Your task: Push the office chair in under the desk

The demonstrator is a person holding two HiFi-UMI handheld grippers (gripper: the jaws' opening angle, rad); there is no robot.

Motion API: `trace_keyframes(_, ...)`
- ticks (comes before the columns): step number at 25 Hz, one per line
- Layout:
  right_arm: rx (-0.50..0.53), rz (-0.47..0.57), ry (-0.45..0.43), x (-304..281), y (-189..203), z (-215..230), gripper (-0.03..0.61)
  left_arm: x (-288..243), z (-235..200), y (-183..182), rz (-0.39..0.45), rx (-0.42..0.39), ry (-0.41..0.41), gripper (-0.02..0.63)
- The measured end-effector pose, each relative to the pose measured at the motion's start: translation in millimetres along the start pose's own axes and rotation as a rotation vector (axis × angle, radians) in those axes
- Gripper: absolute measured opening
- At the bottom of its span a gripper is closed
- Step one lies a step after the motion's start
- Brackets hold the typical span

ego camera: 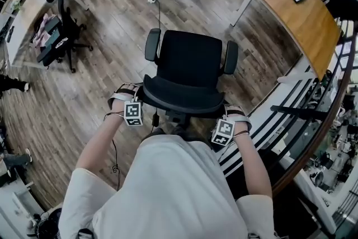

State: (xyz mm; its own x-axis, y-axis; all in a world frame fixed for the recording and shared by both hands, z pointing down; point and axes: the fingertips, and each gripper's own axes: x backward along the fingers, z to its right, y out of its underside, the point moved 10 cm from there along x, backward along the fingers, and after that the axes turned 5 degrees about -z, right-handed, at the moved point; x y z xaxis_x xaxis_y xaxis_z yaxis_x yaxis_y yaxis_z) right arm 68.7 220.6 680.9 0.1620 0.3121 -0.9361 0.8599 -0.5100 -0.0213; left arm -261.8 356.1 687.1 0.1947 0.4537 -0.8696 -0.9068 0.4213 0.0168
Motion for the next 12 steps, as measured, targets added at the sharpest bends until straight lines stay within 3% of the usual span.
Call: trace_keyframes(12,-0.038,0.009,0.029,-14,20,43,0.132,-16,-31,-15,-0.013,0.047,-0.012,0.12)
